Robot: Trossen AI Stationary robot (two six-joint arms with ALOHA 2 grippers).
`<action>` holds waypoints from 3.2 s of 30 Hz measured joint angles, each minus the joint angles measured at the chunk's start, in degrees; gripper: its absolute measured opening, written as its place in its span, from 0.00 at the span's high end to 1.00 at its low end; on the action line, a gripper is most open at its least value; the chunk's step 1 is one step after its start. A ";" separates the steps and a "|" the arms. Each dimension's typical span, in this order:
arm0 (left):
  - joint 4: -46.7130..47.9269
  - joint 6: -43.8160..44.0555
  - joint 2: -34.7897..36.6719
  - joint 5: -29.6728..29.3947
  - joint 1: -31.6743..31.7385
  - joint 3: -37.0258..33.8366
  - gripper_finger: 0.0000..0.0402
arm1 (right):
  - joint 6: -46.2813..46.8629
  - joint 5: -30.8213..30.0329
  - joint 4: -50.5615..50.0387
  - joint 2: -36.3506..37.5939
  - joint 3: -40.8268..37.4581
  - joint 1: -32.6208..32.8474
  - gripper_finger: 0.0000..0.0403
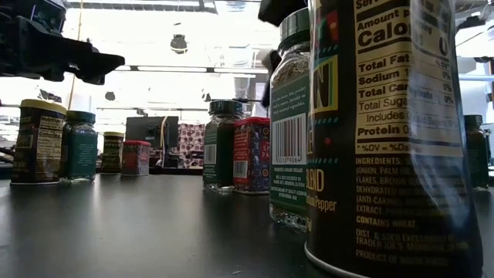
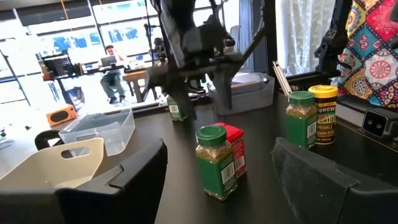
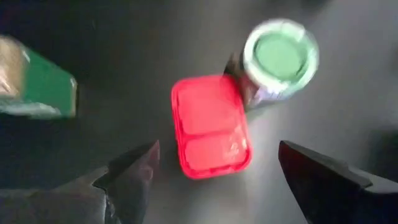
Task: Sort spices by type
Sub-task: Put the middle red seasoning can into the transparent bin
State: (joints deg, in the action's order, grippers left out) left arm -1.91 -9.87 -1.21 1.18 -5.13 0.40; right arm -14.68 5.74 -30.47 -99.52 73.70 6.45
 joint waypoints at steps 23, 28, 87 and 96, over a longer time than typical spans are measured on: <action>0.04 0.00 -0.03 -0.16 0.01 0.00 0.31 | -2.58 0.37 1.43 -6.30 0.40 0.71 0.11; 0.04 0.00 -0.02 -0.26 0.00 0.00 0.31 | -5.34 0.28 2.79 -7.03 0.47 0.98 0.12; 0.04 0.00 0.00 -0.23 0.02 0.00 0.31 | -2.26 -4.27 -20.60 30.47 -10.06 -19.78 0.39; 0.05 0.00 -0.02 -0.26 0.00 0.00 0.31 | -16.17 -2.77 -22.31 37.79 -13.08 -39.99 0.39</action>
State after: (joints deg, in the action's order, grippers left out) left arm -1.85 -9.87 -1.23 0.93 -5.13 0.40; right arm -30.85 2.97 -52.78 -61.73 60.63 -33.54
